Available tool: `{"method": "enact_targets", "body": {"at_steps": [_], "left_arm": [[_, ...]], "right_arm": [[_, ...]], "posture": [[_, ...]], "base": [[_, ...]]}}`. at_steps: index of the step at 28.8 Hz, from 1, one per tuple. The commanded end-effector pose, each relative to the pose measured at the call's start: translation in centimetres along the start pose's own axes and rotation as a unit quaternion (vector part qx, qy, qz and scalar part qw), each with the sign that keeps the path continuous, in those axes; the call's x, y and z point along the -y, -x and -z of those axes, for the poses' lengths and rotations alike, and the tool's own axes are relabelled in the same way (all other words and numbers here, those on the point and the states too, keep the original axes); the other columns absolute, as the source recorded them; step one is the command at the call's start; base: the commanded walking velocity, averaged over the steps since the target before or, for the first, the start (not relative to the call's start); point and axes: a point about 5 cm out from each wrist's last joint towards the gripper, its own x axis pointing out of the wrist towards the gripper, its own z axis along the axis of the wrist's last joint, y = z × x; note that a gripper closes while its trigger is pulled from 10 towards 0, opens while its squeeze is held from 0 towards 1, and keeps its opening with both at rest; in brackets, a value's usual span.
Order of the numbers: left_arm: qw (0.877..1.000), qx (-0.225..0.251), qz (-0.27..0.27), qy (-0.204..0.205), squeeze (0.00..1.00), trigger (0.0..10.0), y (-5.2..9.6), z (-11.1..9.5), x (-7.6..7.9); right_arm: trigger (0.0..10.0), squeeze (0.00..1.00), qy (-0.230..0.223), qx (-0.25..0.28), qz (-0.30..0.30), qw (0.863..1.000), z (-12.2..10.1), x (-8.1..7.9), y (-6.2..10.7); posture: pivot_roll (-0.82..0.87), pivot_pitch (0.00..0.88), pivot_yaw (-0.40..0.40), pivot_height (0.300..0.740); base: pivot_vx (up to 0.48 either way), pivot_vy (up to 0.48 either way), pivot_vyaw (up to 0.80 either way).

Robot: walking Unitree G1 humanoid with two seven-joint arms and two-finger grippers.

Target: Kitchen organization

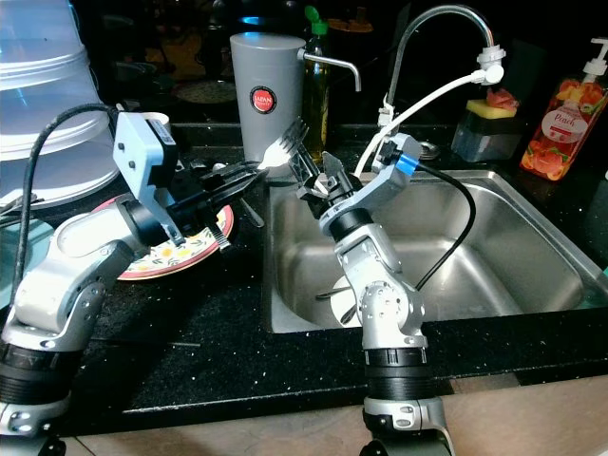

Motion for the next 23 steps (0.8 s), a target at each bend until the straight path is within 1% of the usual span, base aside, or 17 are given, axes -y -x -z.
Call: {"method": "enact_targets", "body": {"at_steps": [1,2,4,5,6,7,8,9,10,11,12,13,14,15,16,18,23], "left_arm": [[1.000,-0.009,-0.003,-0.009,0.00,0.0,0.2,0.2,0.1],[1.000,-0.009,-0.003,-0.009,0.00,0.0,0.2,0.2,0.1],[0.998,-0.021,-0.050,-0.039,0.00,0.0,0.5,0.4,-1.1],[0.996,-0.022,-0.077,-0.049,0.00,0.0,0.7,0.4,-1.8],[0.996,-0.022,-0.077,-0.049,0.00,0.0,0.7,0.4,-1.8],[0.993,-0.020,-0.099,-0.055,0.00,0.0,0.9,0.2,-2.4],[0.994,-0.019,-0.098,-0.054,0.00,0.0,0.9,0.2,-2.4],[0.994,-0.019,-0.098,-0.054,0.00,0.0,0.9,0.2,-2.4],[0.994,-0.017,-0.092,-0.051,0.00,0.0,0.8,0.3,-2.2],[0.994,-0.017,-0.092,-0.051,0.00,0.0,0.8,0.3,-2.2],[0.995,-0.017,-0.081,-0.046,0.00,0.0,0.6,0.4,-1.8],[0.995,-0.017,-0.081,-0.046,0.00,0.0,0.6,0.4,-1.8],[0.996,-0.016,-0.074,-0.043,0.00,0.0,0.5,0.5,-1.5],[0.996,-0.016,-0.074,-0.043,0.00,0.0,0.5,0.5,-1.5],[0.997,-0.015,-0.067,-0.038,0.00,0.0,0.4,0.6,-1.1],[0.998,-0.011,-0.061,-0.033,0.00,0.0,0.2,0.7,-0.9],[0.998,-0.010,-0.052,-0.029,0.00,0.0,0.0,0.8,-0.6]], "right_arm": [[10.0,0.00,-0.020,-0.007,-0.001,1.000,0.7,-0.5,-0.3],[10.0,0.00,-0.020,-0.007,-0.001,1.000,0.7,-0.5,-0.3],[10.0,0.00,-0.030,0.011,0.011,0.999,0.2,-0.3,-0.3],[10.0,1.00,-0.039,0.028,0.016,0.999,-0.3,-0.1,-0.3],[10.0,1.00,-0.039,0.028,0.016,0.999,-0.3,-0.1,-0.3],[10.0,1.00,-0.059,0.048,0.014,0.997,-1.0,0.0,-0.3],[10.0,1.00,-0.089,0.049,0.009,0.995,-1.1,-0.2,-0.3],[10.0,1.00,-0.089,0.049,0.009,0.995,-1.1,-0.2,-0.3],[10.0,1.00,-0.121,0.041,0.001,0.992,-1.0,-0.4,-0.4],[10.0,1.00,-0.121,0.041,0.001,0.992,-1.0,-0.4,-0.4],[10.0,0.01,-0.160,0.032,-0.012,0.987,-0.8,-0.7,-0.4],[10.0,0.01,-0.160,0.032,-0.012,0.987,-0.8,-0.7,-0.4],[10.0,0.00,-0.189,0.025,-0.027,0.981,-0.8,-1.1,-0.4],[10.0,0.00,-0.189,0.025,-0.027,0.981,-0.8,-1.1,-0.4],[10.0,0.00,-0.205,0.016,-0.045,0.978,-0.7,-1.6,-0.4],[10.0,0.00,-0.186,0.004,-0.056,0.981,-0.5,-2.0,-0.3],[10.0,0.00,-0.182,-0.001,-0.059,0.982,-0.3,-2.2,-0.3]], "posture": [[0.08,0.040,-0.033,0.740],[0.08,0.040,-0.033,0.740],[0.08,0.039,-0.034,0.740],[0.08,0.039,-0.034,0.740],[0.08,0.039,-0.034,0.740],[0.08,0.038,-0.033,0.740],[0.08,0.036,-0.031,0.740],[0.08,0.036,-0.031,0.740],[0.08,0.036,-0.032,0.740],[0.08,0.036,-0.032,0.740],[0.08,0.037,-0.031,0.740],[0.08,0.037,-0.031,0.740],[0.08,0.038,-0.030,0.740],[0.08,0.038,-0.030,0.740],[0.08,0.038,-0.030,0.740],[0.08,0.038,-0.029,0.740],[0.08,0.039,-0.028,0.740]], "base": [[0.000,0.000,0.00],[0.000,0.000,0.00],[0.000,0.000,0.00],[0.000,0.000,0.00],[0.000,0.000,0.00],[0.000,0.000,0.00],[0.000,0.000,0.00],[0.000,0.000,0.00],[0.000,0.000,0.00],[0.000,0.000,0.00],[0.000,0.000,0.00],[0.000,0.000,0.00],[0.000,0.000,0.00],[0.000,0.000,0.00],[0.000,0.000,0.00],[0.000,0.000,0.00],[0.000,0.000,0.00]]}}
